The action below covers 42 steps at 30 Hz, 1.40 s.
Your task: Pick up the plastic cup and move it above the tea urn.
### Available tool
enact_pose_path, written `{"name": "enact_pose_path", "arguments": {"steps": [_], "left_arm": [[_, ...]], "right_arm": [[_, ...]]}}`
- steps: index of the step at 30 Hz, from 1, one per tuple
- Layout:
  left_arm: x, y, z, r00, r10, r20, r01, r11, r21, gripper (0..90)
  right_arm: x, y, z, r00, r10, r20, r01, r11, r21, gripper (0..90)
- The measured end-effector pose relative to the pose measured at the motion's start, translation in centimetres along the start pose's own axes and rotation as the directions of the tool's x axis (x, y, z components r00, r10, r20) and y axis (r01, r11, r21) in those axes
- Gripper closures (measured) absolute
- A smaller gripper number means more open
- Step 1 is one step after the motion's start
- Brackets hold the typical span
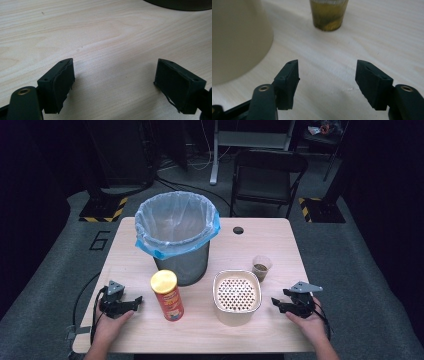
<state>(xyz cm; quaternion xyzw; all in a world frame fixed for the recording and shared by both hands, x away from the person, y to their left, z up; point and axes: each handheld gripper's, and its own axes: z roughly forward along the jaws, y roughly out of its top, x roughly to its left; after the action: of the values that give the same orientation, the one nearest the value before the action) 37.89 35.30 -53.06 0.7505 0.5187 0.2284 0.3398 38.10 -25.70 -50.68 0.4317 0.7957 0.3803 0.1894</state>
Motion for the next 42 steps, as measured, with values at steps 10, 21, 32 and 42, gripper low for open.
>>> {"name": "enact_pose_path", "arguments": {"steps": [10, 21, 32, 42], "left_arm": [[0.1, 0.0, 0.0, 1.0000, 0.004, 0.003, -0.004, 1.0000, 0.000, 15.8], [0.0, 0.0, 0.0, 1.0000, 0.004, 0.003, -0.004, 1.0000, -0.001, 15.8], [0.1, 0.0, 0.0, 1.0000, 0.004, 0.003, -0.004, 1.0000, 0.000, 15.8], [0.1, 0.0, 0.0, 1.0000, 0.005, 0.008, -0.005, 1.0000, 0.001, 15.8]], "right_arm": [[-0.1, 4.2, -1.5, 0.9985, -0.035, 0.041, 0.036, 0.999, -0.016, 30.4], [-0.6, 8.6, -2.5, 0.9998, -0.015, -0.015, 0.014, 0.998, -0.059, 26.0], [1.2, 11.6, -4.5, 0.9975, -0.058, 0.039, 0.060, 0.997, -0.056, 26.0], [1.0, 11.5, -1.2, 0.9926, -0.106, 0.060, 0.109, 0.993, -0.052, 21.2]]}}
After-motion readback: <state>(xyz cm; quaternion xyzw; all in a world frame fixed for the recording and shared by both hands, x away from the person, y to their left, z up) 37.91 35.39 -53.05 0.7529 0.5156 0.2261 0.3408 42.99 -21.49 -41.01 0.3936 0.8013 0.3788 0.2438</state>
